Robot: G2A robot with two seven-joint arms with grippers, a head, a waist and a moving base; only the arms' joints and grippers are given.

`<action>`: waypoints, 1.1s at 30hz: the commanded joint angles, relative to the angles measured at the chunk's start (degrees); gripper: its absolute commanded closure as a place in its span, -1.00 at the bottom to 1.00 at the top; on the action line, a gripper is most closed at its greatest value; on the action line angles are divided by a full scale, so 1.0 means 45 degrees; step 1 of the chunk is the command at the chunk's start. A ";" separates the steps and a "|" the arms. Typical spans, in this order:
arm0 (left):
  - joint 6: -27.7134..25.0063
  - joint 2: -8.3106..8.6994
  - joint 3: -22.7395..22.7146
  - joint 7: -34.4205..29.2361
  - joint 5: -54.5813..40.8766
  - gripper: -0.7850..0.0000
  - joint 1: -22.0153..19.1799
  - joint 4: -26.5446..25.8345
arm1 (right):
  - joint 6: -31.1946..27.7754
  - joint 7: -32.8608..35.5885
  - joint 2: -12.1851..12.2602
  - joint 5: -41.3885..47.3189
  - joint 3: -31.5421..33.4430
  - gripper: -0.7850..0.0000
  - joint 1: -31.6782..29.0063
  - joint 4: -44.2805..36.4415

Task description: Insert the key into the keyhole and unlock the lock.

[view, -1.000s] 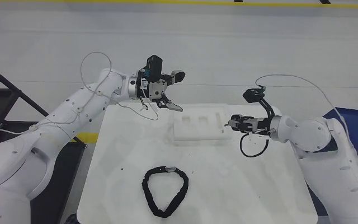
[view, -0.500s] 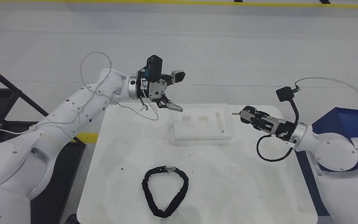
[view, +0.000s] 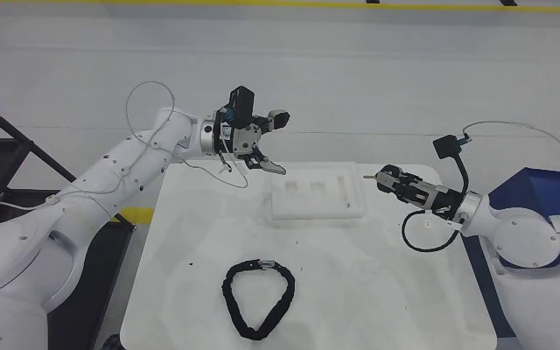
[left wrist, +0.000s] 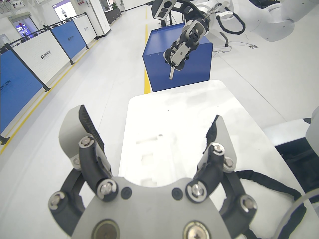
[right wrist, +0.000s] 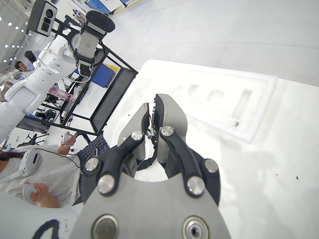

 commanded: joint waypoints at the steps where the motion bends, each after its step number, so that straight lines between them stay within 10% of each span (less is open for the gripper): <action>1: 0.0073 0.0070 -0.0135 -0.0395 -0.0006 -1.00 0.0339 -0.0125 | 0.0000 0.0000 0.0000 0.0000 0.0000 1.00 0.0000 0.0000; 19: -0.0187 0.1177 -0.0326 -0.0985 0.1669 -1.00 0.3625 -0.0966 | 0.0000 0.0000 0.0000 0.0000 0.0000 1.00 0.0000 0.0000; 33: -0.0187 0.1543 0.0056 -0.0951 0.3757 -1.00 0.4296 -0.1129 | 0.0000 0.0000 0.0000 0.0000 0.0000 1.00 0.0000 0.0000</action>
